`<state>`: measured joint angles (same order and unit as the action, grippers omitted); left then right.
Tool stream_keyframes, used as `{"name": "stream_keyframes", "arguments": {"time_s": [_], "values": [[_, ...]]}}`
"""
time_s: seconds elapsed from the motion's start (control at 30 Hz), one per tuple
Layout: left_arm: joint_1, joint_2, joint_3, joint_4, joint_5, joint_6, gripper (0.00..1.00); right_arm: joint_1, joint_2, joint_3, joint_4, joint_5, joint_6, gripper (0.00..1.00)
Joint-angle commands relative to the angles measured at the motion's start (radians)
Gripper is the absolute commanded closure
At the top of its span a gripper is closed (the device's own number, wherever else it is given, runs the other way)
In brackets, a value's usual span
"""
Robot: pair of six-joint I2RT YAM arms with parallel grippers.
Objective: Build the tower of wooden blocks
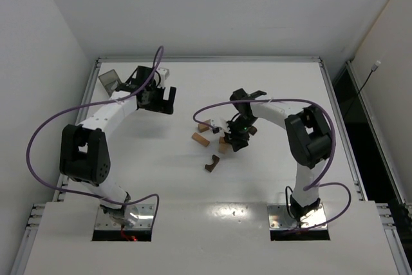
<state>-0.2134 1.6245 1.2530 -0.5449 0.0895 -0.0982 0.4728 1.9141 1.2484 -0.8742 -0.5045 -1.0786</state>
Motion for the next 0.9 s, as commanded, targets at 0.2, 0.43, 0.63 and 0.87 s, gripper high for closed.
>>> {"name": "stream_keyframes", "arguments": {"time_s": [0.2,0.43,0.63,0.87], "values": [[0.014,0.021,0.037,0.011,0.027,-0.017,0.0,0.004,0.034,0.089,0.029,0.003,0.043,0.61],[0.014,0.04,0.046,0.011,0.036,-0.017,0.0,0.004,0.059,0.117,0.029,0.032,0.054,0.59],[0.023,0.049,0.056,0.011,0.036,-0.017,0.0,0.004,0.079,0.127,0.029,0.05,0.074,0.54],[0.032,0.058,0.065,0.011,0.047,-0.026,0.0,0.004,0.099,0.128,0.053,0.092,0.106,0.54]]}}
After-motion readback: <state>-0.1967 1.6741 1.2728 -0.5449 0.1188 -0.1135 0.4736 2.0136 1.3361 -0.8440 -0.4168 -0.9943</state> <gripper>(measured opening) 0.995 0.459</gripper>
